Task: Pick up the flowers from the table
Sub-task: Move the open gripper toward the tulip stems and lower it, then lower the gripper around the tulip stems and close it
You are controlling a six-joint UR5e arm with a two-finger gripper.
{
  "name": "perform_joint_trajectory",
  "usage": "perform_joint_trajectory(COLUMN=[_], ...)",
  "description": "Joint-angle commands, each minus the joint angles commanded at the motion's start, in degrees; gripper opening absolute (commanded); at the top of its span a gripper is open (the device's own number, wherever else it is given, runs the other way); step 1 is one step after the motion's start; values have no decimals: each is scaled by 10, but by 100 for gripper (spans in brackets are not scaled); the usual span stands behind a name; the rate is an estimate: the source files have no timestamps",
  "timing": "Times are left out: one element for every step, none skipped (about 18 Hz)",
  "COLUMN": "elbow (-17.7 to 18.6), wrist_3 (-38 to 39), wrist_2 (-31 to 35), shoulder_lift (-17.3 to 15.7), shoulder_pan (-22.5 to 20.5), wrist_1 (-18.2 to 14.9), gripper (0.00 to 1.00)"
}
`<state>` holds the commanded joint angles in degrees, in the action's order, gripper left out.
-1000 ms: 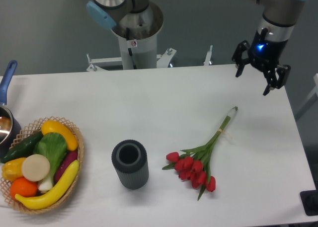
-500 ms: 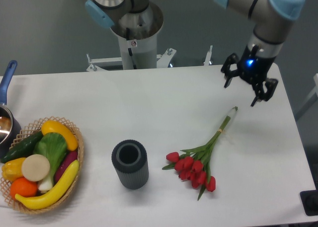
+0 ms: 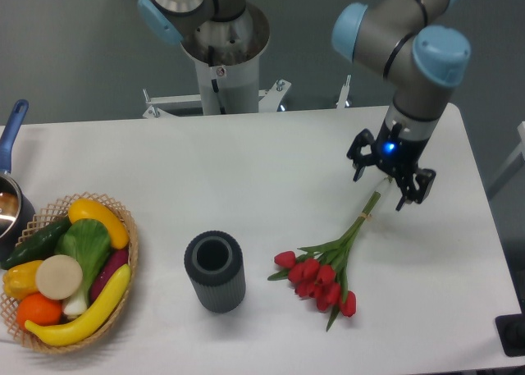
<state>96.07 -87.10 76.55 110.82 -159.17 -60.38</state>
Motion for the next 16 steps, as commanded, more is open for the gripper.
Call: perform_joint_trajectory(elbow=[-3,-5,-6,-9,-13,-16,-18,-21,-27,-32,-37,-40,-41,-40,-37,-33], wrist_3=[0,4,13,23,28,32,35,40,43,47,49,50,50,50,51,50], wrist_2=[0,0,0,0,0,0,0,0,1,1,2,2,2,2,2,2], shoulder_lift=[8,16,23,31,38,45,53,59,66,74,81,86,91,94,97,98], shoulder_pan=[0,1,6,12,14,15,16,20,22,24,24,25,24,25,25,25], wrist_1=[-1,0,0,2,8,11,18,22,25,25,25,25,25,26,27,32], gripper=[100,100,100,100,100,100,100,100,100,100,100,100,100,100,100,100])
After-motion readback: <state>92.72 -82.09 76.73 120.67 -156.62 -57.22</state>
